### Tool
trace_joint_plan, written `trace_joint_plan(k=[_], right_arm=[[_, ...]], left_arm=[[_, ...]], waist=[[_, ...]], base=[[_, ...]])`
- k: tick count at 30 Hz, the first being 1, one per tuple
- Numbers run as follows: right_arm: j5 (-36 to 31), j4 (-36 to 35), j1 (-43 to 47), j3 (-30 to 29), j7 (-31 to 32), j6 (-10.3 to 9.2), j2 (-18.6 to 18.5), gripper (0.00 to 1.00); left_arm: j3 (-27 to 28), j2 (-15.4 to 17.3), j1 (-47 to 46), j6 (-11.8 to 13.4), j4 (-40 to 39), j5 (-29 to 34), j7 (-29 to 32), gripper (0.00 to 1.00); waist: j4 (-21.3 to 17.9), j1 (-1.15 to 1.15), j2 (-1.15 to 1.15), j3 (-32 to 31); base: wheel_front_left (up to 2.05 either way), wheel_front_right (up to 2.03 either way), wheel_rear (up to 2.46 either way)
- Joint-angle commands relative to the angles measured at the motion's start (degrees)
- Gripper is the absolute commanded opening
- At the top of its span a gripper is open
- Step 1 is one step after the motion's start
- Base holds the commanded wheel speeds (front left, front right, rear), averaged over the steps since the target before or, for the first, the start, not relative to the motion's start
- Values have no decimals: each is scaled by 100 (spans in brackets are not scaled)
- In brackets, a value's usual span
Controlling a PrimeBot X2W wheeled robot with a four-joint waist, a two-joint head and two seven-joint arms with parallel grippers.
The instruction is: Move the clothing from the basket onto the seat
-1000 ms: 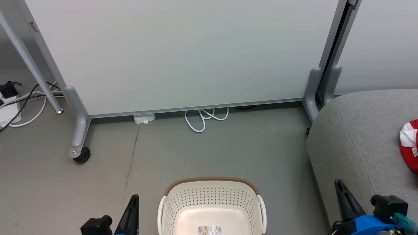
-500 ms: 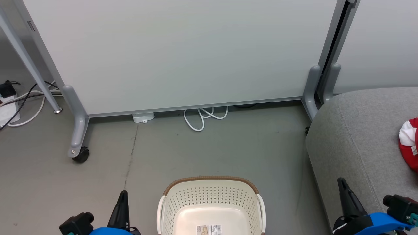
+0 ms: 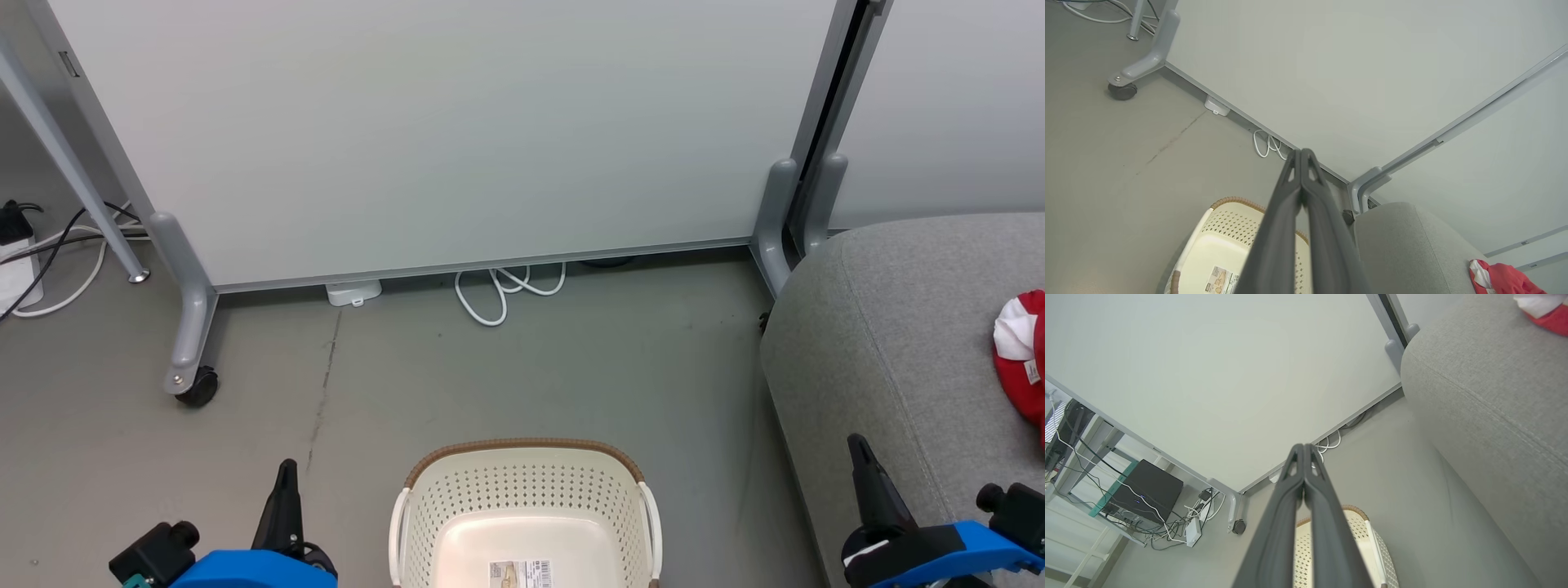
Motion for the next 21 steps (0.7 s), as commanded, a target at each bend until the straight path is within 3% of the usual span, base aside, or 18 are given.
trace_joint_plan(k=[1, 21], right_arm=[[201, -62, -199, -16, 20, 1, -25, 0], [1610, -27, -333, -41, 218, 2, -31, 0]], left_arm=[[52, 7, -200, -2, -117, -172, 42, 0], [312, -6, -324, -3, -298, -1420, 406, 0]], waist=[[-4, 0, 0, 3], [-61, -1, 0, 43]], base=[[0, 0, 0], [0, 0, 0]])
